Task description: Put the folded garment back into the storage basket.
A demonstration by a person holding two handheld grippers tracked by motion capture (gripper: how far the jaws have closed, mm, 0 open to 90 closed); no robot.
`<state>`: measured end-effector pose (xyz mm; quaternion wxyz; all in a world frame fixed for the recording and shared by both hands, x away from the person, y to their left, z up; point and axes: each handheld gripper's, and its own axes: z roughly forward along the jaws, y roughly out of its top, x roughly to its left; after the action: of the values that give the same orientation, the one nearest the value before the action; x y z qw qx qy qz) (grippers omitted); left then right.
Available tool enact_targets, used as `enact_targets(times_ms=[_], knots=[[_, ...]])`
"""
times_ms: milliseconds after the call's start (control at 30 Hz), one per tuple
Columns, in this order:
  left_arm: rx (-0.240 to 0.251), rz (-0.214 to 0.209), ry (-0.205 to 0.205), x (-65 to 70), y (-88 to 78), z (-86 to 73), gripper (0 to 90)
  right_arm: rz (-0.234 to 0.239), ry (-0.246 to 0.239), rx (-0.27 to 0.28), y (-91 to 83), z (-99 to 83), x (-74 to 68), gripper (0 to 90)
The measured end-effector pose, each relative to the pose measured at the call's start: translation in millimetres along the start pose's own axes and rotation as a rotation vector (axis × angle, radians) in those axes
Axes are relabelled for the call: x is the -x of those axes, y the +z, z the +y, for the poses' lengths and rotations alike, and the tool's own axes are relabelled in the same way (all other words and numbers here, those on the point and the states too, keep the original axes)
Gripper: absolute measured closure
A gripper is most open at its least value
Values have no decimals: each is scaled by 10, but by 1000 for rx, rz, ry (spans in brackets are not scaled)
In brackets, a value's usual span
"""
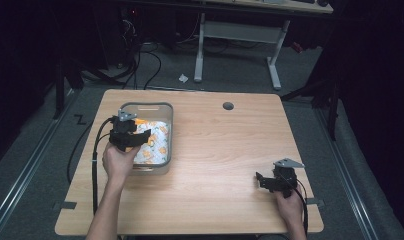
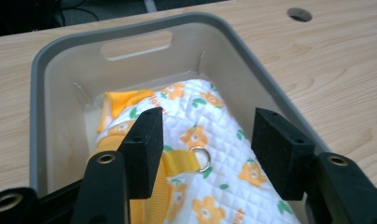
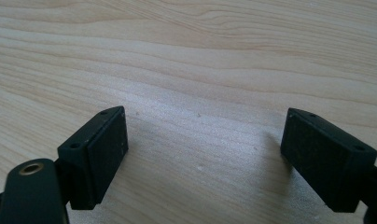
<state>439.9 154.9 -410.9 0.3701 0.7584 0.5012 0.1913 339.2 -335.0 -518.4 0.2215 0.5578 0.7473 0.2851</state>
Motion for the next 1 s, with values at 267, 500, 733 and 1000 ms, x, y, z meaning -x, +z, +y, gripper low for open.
enact_targets(times_ms=[267,500,733,1000], knots=[[16,-40,39,124,-51,-1,417,0,0,0,0,0,0,147],[31,-74,55,222,-88,-3,407,0,1,0,0,0,0,147],[37,-106,64,339,-88,-15,398,0,0,0,0,0,0,147],[33,-123,77,408,-70,-45,397,0,0,0,0,0,0,147]])
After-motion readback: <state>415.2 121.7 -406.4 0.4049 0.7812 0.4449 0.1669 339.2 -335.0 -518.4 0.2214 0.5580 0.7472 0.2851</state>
